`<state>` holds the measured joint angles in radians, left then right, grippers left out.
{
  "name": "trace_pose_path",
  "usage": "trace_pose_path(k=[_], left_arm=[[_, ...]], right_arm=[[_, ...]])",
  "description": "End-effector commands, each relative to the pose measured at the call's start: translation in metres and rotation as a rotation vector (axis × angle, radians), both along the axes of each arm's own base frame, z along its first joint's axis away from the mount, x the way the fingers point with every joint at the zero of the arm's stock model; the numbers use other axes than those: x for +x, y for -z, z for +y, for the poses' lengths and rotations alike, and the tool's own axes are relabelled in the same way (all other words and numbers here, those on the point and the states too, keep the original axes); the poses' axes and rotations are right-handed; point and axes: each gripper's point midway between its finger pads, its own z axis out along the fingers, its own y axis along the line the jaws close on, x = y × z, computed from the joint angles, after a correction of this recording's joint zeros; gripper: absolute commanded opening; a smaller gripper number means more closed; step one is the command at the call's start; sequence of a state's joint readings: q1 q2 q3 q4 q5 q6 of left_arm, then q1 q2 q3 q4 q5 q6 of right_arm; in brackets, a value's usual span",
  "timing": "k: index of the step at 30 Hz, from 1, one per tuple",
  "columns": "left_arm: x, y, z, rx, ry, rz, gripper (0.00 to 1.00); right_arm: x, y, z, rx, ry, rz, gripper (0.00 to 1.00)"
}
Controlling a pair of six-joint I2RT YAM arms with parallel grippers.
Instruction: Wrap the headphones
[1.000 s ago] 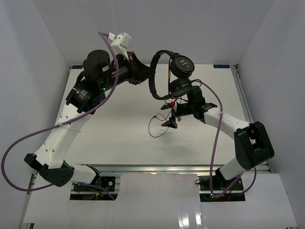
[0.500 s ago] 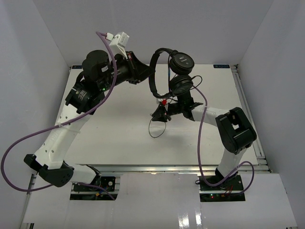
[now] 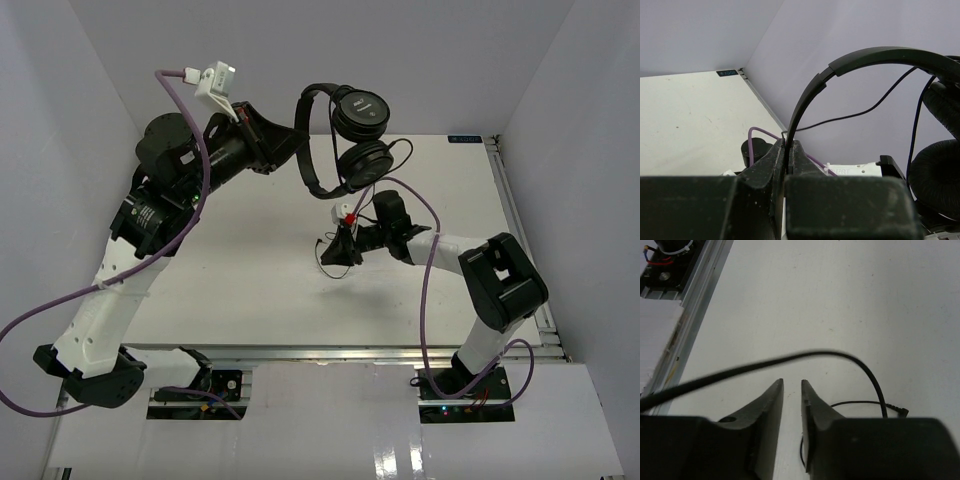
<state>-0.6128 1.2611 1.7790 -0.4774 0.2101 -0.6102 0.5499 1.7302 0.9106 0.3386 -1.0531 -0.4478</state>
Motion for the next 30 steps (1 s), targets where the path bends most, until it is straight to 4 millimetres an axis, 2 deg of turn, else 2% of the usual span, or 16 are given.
trace_pose_path(k=[1,2,3,6,9,10,11,14,21,25,26,30], left_arm=[[-0.016,-0.035,0.018,-0.073,-0.035,-0.07,0.0],[-0.016,-0.032,0.018,-0.066,-0.036,-0.064,0.0],[-0.016,-0.031,0.018,-0.062,-0.037,-0.06,0.0],[-0.015,-0.028,0.019,-0.048,-0.046,-0.055,0.0],[-0.015,-0.025,0.021,-0.04,-0.05,-0.053,0.0],[-0.015,-0.024,0.021,-0.039,-0.051,-0.052,0.0],[-0.016,-0.023,0.021,-0.037,-0.05,-0.052,0.0],[-0.018,-0.022,0.021,-0.037,-0.045,-0.052,0.0],[-0.021,-0.022,0.021,-0.033,-0.032,-0.053,0.0],[-0.022,-0.022,0.021,-0.03,-0.029,-0.055,0.0],[-0.023,-0.022,0.022,-0.031,-0.029,-0.057,0.0],[-0.023,-0.022,0.022,-0.027,-0.028,-0.059,0.0]], right_arm=[[-0.01,-0.026,-0.006,0.009,-0.032,-0.052,0.34],[-0.017,-0.018,-0.012,-0.039,-0.054,-0.036,0.4],[-0.011,-0.024,-0.009,-0.036,-0.045,-0.059,0.44],[-0.026,-0.01,-0.028,-0.158,-0.089,0.004,0.6],[-0.013,-0.006,-0.041,-0.2,-0.045,-0.061,0.82],[-0.008,-0.004,-0.046,-0.216,-0.023,-0.069,0.85],[0.002,-0.001,-0.053,-0.24,0.014,-0.078,0.86],[0.017,-0.003,-0.062,-0.239,0.048,-0.081,0.86],[0.013,-0.004,-0.069,-0.26,-0.096,-0.018,0.84],[0.045,0.008,-0.073,-0.311,0.018,0.01,0.85],[0.069,0.014,-0.077,-0.342,0.145,0.012,0.87],[0.092,0.005,-0.084,-0.327,0.254,-0.015,0.9]])
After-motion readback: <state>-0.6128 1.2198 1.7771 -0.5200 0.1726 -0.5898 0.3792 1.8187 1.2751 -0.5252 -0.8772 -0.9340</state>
